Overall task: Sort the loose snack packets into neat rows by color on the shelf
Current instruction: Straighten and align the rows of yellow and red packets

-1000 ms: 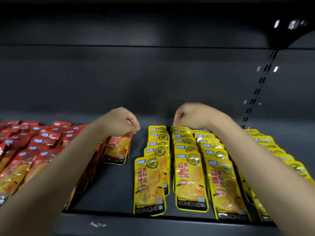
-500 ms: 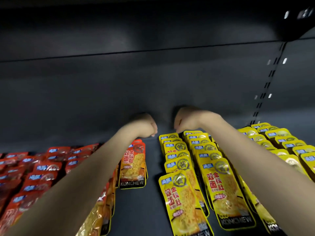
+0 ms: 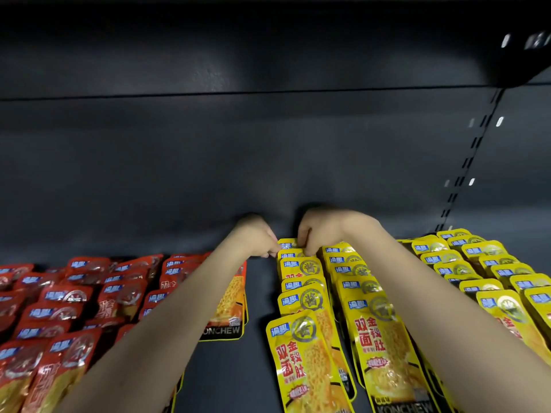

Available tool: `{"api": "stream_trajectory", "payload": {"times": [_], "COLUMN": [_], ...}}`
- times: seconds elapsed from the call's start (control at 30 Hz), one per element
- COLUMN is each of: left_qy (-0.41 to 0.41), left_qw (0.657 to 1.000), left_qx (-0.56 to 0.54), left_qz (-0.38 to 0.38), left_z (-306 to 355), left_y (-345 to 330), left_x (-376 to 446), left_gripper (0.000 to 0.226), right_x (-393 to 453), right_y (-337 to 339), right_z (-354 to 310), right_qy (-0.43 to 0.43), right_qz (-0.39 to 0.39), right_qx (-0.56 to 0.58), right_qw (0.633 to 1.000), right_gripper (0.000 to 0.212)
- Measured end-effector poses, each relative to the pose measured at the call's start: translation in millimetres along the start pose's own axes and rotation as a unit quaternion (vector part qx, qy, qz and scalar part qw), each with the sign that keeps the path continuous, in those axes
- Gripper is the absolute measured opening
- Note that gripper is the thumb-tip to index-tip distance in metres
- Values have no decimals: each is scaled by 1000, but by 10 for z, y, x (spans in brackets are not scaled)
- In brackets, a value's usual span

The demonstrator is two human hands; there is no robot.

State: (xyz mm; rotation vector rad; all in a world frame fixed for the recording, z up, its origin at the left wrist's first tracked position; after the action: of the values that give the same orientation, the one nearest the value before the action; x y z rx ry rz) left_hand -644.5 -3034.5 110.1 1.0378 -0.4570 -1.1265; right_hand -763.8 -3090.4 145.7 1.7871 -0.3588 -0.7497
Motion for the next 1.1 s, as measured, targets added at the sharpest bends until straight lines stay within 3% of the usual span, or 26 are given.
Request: {"api": "stream_trajectory", "payload": {"times": [0.1,0.27,0.4,0.47,0.7,0.9,1.1], "left_qy": [17,50,49,49,47,-12,-25], "left_qw": [1000,997,999,998,997,989,991], "left_qx": [-24,-55,-4,8,-1,79,130], "left_qz": [-2,-3,20,39,65,127,-23], "left_z": [-15,-58,-103,-120,-77,104,115], "left_y": [-41,-104,-135,-147,-122,116,29], "left_x": [23,33,99,139,67,-375,-772], "left_gripper": [21,16,9,18,15,9,19], "right_x": [23,68,105,116,87,-76,-199], "right_y": [14,-12,-43,-39,-32,79,-5], "right_z": [38,49,47,55,71,154,112], "right_qy": [10,23,22,19,10,-1,44], "right_qz": [14,34,42,43,59,134,33], "right_qx": [31,46,37,36,36,53,31], "right_qw": [999,998,998,998,998,990,998], "right_gripper": [29,22,22,21,23,13,23]}}
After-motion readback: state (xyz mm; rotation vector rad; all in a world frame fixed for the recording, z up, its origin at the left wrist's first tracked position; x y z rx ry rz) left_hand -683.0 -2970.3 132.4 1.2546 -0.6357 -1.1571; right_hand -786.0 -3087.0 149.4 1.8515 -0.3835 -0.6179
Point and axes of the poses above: each hand's wrist, its own x-axis towards the middle knuckle, its own y-axis out of the back of the hand, z = x × y, the point moved 4 cm from there along x, towards the middle knuckle, and after that the axes turned 5 degrees about x, right-handed, at the moved point
